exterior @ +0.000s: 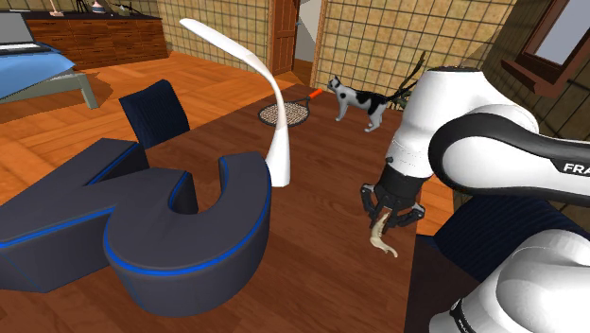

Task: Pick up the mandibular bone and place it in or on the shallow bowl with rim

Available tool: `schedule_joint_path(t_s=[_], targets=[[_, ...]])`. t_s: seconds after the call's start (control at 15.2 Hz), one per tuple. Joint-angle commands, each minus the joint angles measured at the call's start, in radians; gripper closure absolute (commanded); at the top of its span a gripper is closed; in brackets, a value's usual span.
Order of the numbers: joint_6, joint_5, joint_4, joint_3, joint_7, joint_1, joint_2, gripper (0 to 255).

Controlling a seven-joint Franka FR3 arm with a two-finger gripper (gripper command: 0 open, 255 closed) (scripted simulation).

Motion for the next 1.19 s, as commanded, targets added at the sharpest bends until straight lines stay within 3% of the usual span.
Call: schedule_joint_path(t_s=[0.0, 0.4, 1.12], targets=[[-0.03, -0.011, 0.026, -0.011, 0.001, -0.004, -0.004, 255], [-0.107, -0.036, 0.101, -0.037, 0.007, -0.014, -0.006, 255], [-0.034, -0.233, 0.133, -0.262, -0.256, -0.17, 0.133, 255]])
